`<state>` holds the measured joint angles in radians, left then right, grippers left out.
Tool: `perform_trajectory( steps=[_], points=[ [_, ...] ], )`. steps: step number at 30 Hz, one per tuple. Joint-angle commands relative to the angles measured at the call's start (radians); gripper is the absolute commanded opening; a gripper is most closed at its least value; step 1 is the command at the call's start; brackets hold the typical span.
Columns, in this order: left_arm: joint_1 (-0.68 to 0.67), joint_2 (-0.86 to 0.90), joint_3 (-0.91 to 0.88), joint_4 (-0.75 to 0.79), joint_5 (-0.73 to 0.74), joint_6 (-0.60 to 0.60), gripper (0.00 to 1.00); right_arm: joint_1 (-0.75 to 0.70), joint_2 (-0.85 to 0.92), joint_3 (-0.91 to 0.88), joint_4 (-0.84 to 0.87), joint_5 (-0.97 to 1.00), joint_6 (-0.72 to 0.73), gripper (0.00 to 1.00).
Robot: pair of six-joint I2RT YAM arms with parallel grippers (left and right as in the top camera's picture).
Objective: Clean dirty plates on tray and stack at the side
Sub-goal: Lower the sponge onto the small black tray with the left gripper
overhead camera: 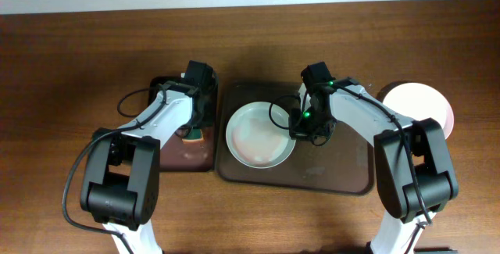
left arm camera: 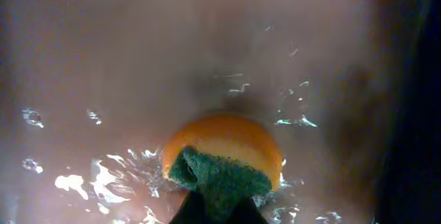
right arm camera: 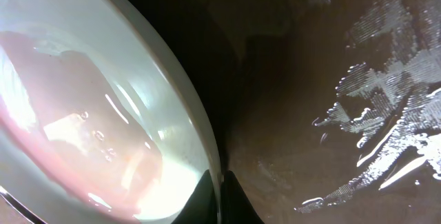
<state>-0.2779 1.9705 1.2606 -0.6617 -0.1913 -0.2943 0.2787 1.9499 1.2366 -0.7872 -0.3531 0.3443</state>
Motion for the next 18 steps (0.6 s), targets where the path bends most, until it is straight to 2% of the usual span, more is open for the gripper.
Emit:
perform_trajectory(
  steps=[1,2,3,6,7,8,9,10,15,16,17,18],
  points=[
    [0.008,0.010,0.057,-0.046,0.012,0.005,0.41,0.002,0.002,0.012,-0.006,0.017,0.009,0.04],
    [0.008,0.010,0.057,-0.084,0.012,0.005,0.65,0.002,0.002,0.012,-0.006,0.017,0.009,0.04],
    [0.008,0.010,0.056,-0.116,0.013,0.004,0.69,0.002,0.002,0.012,-0.006,0.017,0.009,0.04],
    [0.008,0.010,0.051,-0.181,0.019,0.004,0.69,0.002,0.002,0.012,-0.006,0.017,0.009,0.04],
    [0.008,0.010,0.050,-0.180,0.019,0.004,0.64,0.002,0.002,0.012,-0.006,0.017,0.009,0.04],
    [0.008,0.010,0.050,-0.174,0.039,0.004,0.44,0.002,0.002,0.012,-0.006,0.017,0.009,0.04],
    [0.008,0.011,0.050,-0.169,0.066,0.004,0.12,0.002,0.002,0.012,-0.006,0.017,0.009,0.04],
    [0.008,0.011,0.050,-0.166,0.068,0.004,0.00,0.002,0.002,0.012,-0.006,0.017,0.009,0.04],
    [0.009,0.010,0.060,-0.193,0.067,0.005,0.00,0.002,0.002,0.012,-0.010,0.017,0.009,0.04],
    [0.009,0.010,0.060,-0.193,0.068,0.004,0.21,0.002,0.002,0.012,-0.010,0.017,0.009,0.04],
    [0.008,0.010,0.060,-0.198,0.068,0.005,0.56,0.002,0.002,0.012,-0.010,0.017,0.009,0.04],
    [0.008,0.010,0.060,-0.201,0.068,0.005,0.65,0.002,0.002,0.012,-0.010,0.017,0.009,0.04]
  ],
)
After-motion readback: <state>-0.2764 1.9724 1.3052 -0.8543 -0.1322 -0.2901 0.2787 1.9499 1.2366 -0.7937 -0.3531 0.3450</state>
